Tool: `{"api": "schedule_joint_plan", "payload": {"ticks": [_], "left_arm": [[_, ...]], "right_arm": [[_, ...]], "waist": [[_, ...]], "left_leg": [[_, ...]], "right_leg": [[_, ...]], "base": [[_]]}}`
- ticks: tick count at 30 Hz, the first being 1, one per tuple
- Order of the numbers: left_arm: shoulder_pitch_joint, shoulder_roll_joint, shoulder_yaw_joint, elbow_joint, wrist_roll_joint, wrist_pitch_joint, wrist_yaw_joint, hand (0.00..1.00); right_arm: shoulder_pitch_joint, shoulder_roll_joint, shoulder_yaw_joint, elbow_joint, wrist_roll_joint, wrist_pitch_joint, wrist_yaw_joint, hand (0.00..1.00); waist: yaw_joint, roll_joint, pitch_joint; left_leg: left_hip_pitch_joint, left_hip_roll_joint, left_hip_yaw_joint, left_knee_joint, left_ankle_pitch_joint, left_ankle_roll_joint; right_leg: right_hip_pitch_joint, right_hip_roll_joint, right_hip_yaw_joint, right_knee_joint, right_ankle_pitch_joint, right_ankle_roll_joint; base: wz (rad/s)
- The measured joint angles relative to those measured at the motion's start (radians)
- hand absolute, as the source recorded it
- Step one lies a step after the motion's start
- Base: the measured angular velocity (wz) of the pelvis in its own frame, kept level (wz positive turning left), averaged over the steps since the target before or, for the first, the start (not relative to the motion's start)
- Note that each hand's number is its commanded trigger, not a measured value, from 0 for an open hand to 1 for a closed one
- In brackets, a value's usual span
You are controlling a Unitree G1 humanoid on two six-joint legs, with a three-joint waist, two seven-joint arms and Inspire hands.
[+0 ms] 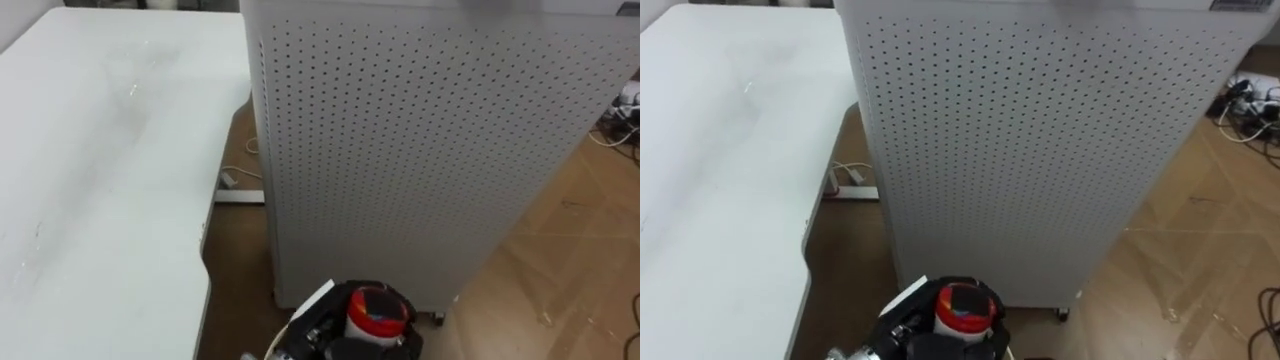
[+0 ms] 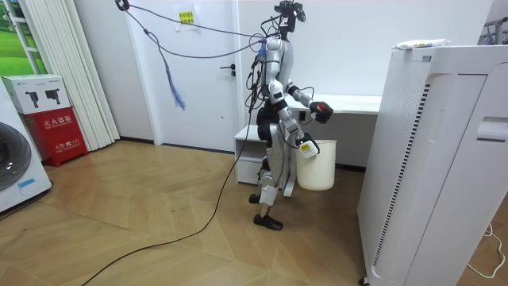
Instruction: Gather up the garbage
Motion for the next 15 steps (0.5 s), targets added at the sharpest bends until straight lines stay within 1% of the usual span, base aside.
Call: {"api": "schedule_joint_plan", "payload": {"ticks": [1,2,3,4,6,9,12,15], "left_arm": [[0.001,0.001,-0.004,0.014,0.000,0.000,-0.008,1.00],[0.001,0.003,-0.011,0.052,0.000,0.001,-0.025,0.64],[0.001,0.006,-0.016,0.086,0.000,0.003,-0.037,0.02],[0.002,0.006,-0.016,0.099,0.000,0.004,-0.042,0.00],[0.002,0.006,-0.015,0.132,0.001,0.009,-0.055,0.00],[0.003,0.007,-0.019,0.149,0.022,0.010,-0.067,0.00],[0.003,0.015,-0.048,0.161,0.022,0.010,-0.069,0.00],[0.003,0.021,-0.058,0.163,0.023,0.010,-0.070,0.00]], "right_arm": [[-0.003,-0.001,0.000,0.003,0.000,-0.001,0.001,1.00],[-0.007,-0.001,0.000,0.014,0.001,-0.001,0.003,1.00],[-0.008,-0.001,0.000,0.022,0.002,-0.001,0.002,1.00],[-0.008,-0.002,0.000,0.023,0.002,-0.001,0.002,1.00],[-0.009,-0.002,-0.007,0.023,0.002,-0.001,-0.003,1.00],[-0.014,-0.006,-0.008,0.023,0.002,-0.001,-0.004,1.00],[-0.014,-0.006,-0.007,0.031,0.002,-0.001,-0.004,1.00],[-0.014,-0.006,-0.007,0.033,0.002,-0.001,-0.004,1.00]], "waist": [[0.000,0.004,0.0003],[0.000,0.010,-0.0010],[0.000,0.015,-0.0003],[0.000,0.016,-0.0007],[0.000,0.019,-0.0009],[0.000,0.020,-0.0012],[-0.001,0.020,-0.0010],[-0.003,0.020,-0.0009]], "left_leg": [[-0.003,0.000,0.000,0.001,0.000,0.000],[-0.006,0.002,0.000,0.002,0.000,0.000],[-0.013,0.003,0.001,0.005,0.000,0.000],[-0.018,0.004,0.001,0.006,0.000,0.000],[-0.042,0.005,0.002,0.006,0.000,0.000],[-0.062,0.005,0.000,0.006,0.000,0.000],[-0.065,0.005,-0.001,0.006,0.000,0.000],[-0.066,0.004,-0.002,0.006,0.000,0.000]], "right_leg": [[-0.002,0.000,0.000,0.000,0.000,0.000],[-0.004,0.002,-0.001,-0.001,0.000,0.000],[-0.009,0.003,-0.003,-0.001,0.000,-0.001],[-0.014,0.003,-0.003,0.000,0.000,-0.001],[-0.041,0.004,-0.004,0.003,0.002,-0.003],[-0.067,0.002,-0.004,0.016,0.002,-0.004],[-0.069,0.001,-0.011,0.015,0.002,-0.004],[-0.069,-0.001,-0.016,0.015,0.002,-0.004]], "base": [[0.00],[0.00],[0.00],[0.00],[0.00],[-0.04],[0.01],[0.00]]}}
